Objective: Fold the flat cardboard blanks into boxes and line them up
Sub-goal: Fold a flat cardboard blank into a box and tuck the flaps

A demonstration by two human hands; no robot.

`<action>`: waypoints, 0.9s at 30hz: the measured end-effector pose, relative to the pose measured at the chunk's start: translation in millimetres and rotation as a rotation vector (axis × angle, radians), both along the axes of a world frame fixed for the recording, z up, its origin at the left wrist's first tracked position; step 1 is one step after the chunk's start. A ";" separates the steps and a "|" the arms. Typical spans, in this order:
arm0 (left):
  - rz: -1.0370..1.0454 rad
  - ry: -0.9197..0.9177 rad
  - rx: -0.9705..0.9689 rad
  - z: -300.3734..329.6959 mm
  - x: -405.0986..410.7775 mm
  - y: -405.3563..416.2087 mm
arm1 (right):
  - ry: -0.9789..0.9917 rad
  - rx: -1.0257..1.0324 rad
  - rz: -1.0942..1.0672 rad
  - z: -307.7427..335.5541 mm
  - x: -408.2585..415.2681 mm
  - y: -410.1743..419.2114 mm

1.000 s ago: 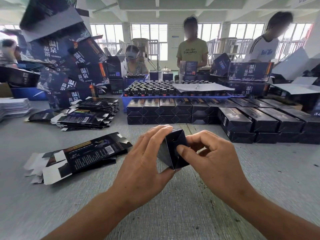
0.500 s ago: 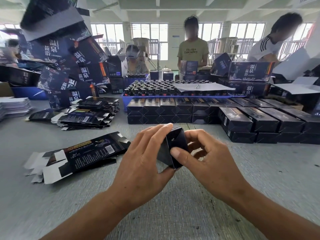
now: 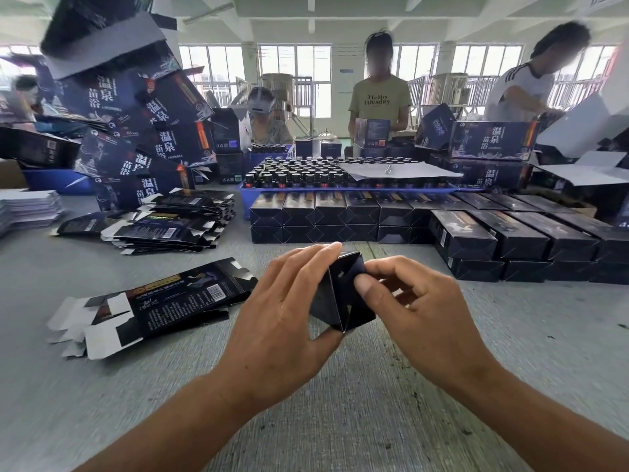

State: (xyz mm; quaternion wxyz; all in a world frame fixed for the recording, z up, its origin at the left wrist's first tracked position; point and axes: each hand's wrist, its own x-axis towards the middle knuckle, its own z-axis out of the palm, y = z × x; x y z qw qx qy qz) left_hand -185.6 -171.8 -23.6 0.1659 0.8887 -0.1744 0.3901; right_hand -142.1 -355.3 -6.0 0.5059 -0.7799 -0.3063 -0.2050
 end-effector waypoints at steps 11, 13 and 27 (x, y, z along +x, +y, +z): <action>-0.004 -0.041 0.050 1.3 -0.3 -3.8 | -0.126 -0.066 -0.117 0.8 -3.8 4.1; -0.008 -0.036 0.023 1.7 -1.0 -4.0 | -0.069 -0.035 -0.077 0.8 -0.4 1.5; 0.006 -0.022 0.070 -0.4 0.3 -1.5 | 0.079 -0.148 0.011 -1.4 4.2 -0.9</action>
